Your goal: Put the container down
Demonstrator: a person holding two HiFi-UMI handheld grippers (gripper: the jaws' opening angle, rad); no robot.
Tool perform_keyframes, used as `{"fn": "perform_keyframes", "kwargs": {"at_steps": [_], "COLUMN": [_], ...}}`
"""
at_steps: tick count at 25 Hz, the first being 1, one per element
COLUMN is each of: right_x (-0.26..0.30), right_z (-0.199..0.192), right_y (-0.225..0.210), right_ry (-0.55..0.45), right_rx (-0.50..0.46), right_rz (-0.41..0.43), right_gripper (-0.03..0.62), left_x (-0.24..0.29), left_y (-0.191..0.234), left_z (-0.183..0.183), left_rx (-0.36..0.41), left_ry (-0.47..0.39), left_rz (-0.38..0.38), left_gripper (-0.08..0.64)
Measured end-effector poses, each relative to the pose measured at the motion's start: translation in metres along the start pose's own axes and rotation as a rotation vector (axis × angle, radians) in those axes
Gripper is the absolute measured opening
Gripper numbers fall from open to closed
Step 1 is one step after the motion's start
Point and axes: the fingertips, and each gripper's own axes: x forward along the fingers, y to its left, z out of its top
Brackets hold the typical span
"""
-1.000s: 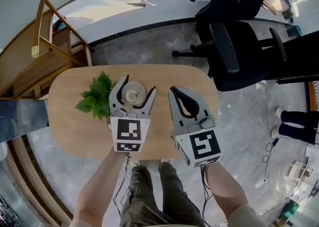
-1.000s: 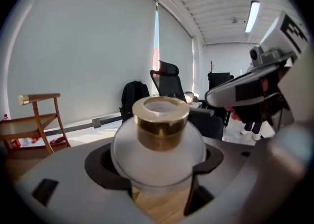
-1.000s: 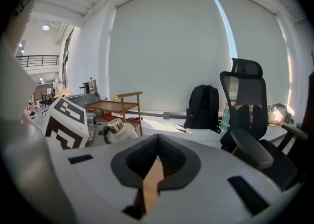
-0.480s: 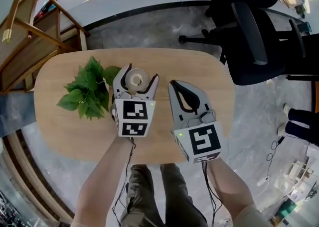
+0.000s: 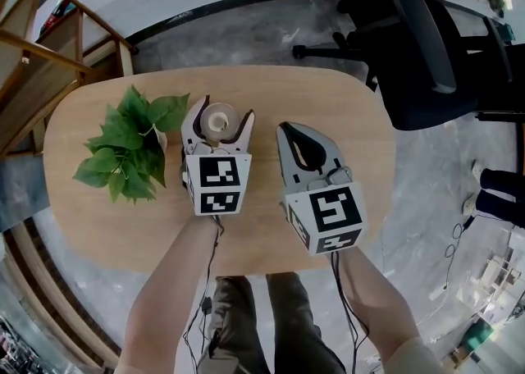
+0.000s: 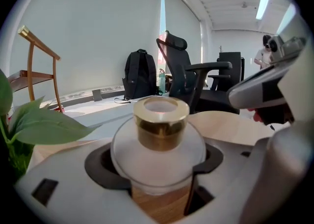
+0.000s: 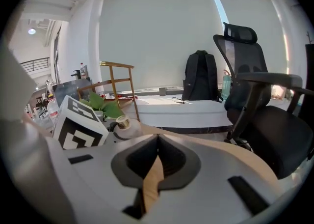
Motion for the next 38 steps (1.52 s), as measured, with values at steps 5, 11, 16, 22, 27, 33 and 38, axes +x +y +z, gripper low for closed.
{"fn": "perform_keyframes", "kwargs": {"at_steps": [5,11,16,22,27,33,38], "right_x": [0.0,0.002,0.003,0.001,-0.006,-0.022,-0.044], "right_z": [-0.014,-0.031,-0.047,-0.054,-0.051,-0.048,-0.042], "right_y": [-0.005,-0.007,-0.012,-0.01,-0.013,-0.017,-0.014], "right_ry": [0.018,0.045,0.084,0.108,0.109,0.111,0.109], "right_rx": [0.031,0.034,0.052,0.065,0.076,0.096,0.112], "right_rz": [-0.007,-0.004,-0.002,0.009,0.0,-0.02,-0.037], "right_gripper": [-0.003,-0.003,-0.003,-0.003,-0.003,-0.003,-0.003], "left_x": [0.016,0.026,0.028,0.025,0.011,-0.016,-0.046], "left_y": [-0.006,-0.005,-0.005,-0.002,-0.009,-0.018,-0.026], "left_z": [-0.008,-0.022,-0.019,-0.025,-0.035,-0.049,-0.048], "left_rx": [0.042,0.034,0.007,0.019,-0.022,-0.079,-0.113], "left_ry": [0.029,0.053,0.028,0.046,0.064,0.097,0.118], "left_rz": [-0.005,-0.007,-0.007,0.037,0.044,0.041,0.019], "left_gripper": [0.334,0.334,0.334,0.347,0.368,0.368,0.367]}}
